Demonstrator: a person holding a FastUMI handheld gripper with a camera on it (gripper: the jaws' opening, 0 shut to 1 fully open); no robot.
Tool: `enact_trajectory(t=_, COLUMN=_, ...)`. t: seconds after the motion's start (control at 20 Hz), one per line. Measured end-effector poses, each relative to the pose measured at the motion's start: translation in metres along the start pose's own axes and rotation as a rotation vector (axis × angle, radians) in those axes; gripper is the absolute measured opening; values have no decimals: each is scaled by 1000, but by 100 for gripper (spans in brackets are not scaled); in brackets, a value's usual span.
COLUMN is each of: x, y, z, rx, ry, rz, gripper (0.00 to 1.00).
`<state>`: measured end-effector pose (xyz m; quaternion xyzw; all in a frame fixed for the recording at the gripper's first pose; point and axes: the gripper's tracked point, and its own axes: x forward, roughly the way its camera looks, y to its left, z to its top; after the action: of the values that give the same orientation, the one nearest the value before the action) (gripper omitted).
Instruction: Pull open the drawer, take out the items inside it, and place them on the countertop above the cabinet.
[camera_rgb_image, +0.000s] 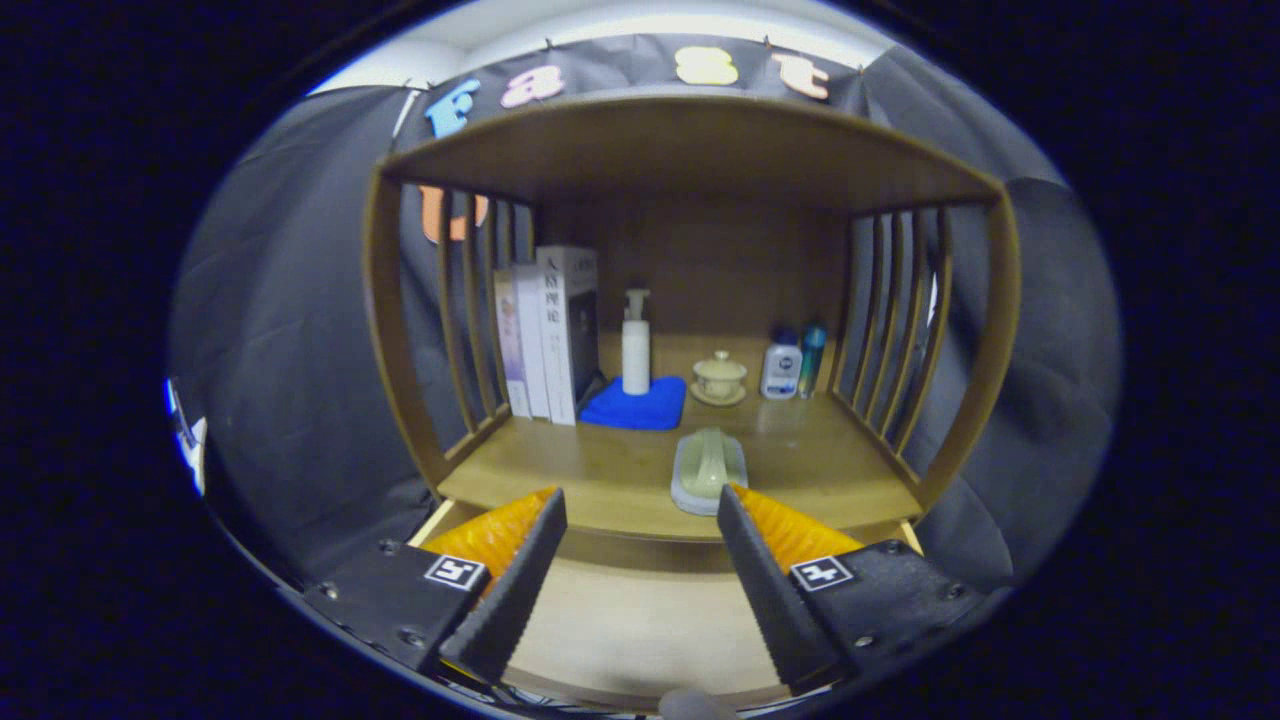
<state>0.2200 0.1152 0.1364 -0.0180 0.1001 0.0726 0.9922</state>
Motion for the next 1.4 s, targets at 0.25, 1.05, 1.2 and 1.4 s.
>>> enact_trajectory(t=0.25, x=-66, y=10, z=-1, rx=9, ry=-161, rz=10, gripper=100)
enact_trajectory(t=1.05, x=-158, y=-6, z=-169, rx=-12, ry=-121, rz=-47, gripper=100)
enact_trajectory(t=1.2, x=-150, y=-15, z=-205, rx=10, ry=-75, rz=-70, gripper=100)
enact_trajectory(t=1.4, x=-134, y=-24, z=-234, rx=25, ry=-14, rz=-95, gripper=100)
